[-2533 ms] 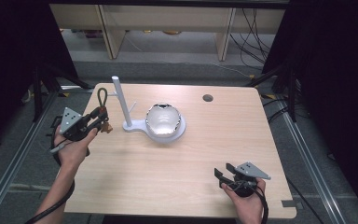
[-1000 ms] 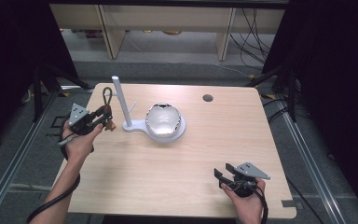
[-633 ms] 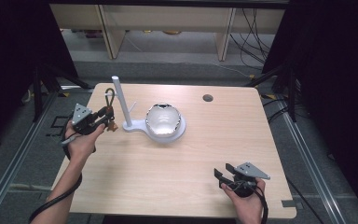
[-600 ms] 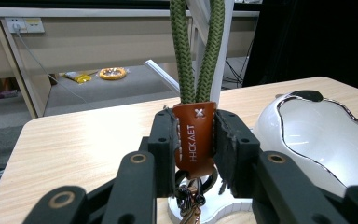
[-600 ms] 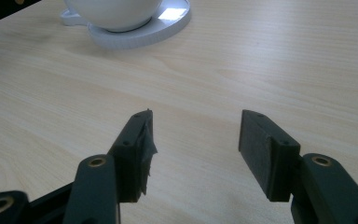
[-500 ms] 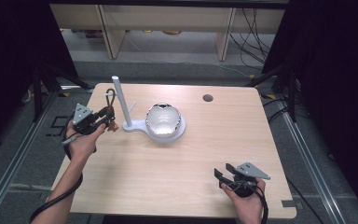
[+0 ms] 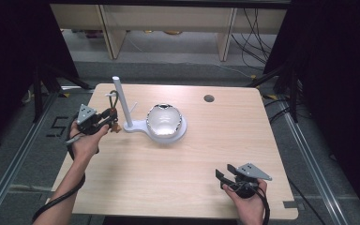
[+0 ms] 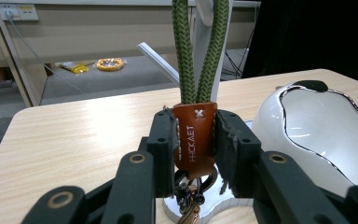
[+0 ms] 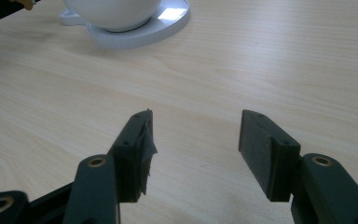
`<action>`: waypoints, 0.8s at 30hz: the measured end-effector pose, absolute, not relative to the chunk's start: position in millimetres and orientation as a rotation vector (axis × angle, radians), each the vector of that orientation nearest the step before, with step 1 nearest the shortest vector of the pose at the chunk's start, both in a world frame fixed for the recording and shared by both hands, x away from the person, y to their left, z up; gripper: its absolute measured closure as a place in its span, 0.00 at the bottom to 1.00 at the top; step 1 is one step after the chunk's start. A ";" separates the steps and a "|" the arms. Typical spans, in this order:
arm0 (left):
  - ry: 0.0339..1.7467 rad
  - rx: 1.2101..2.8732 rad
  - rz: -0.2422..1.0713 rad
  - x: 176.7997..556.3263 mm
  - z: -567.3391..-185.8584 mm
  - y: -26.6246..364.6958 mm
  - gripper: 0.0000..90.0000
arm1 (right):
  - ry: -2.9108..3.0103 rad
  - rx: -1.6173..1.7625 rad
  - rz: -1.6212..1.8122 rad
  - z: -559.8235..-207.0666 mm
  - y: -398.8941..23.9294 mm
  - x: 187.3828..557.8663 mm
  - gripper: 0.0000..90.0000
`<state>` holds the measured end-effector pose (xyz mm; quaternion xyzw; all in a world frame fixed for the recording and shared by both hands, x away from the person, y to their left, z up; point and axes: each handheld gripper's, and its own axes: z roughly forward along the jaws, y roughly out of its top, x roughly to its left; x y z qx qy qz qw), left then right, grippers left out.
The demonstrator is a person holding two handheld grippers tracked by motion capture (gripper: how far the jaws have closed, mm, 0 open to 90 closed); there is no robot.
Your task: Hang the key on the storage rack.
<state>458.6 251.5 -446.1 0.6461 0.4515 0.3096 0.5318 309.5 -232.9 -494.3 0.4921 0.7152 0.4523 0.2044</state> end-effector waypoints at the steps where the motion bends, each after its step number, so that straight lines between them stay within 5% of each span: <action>1: 1.073 1.549 0.739 459.3 -446.9 251.4 0.75 | 1.995 1.372 1.262 -494.4 -233.0 309.5 0.51; 11: 1.072 1.573 0.742 459.3 -449.6 249.8 0.72 | 1.988 1.417 1.271 -493.4 -230.7 306.8 0.51; 24: 1.073 1.529 0.785 432.9 -448.6 256.4 0.51 | 1.990 1.416 1.267 -493.3 -231.1 306.8 0.51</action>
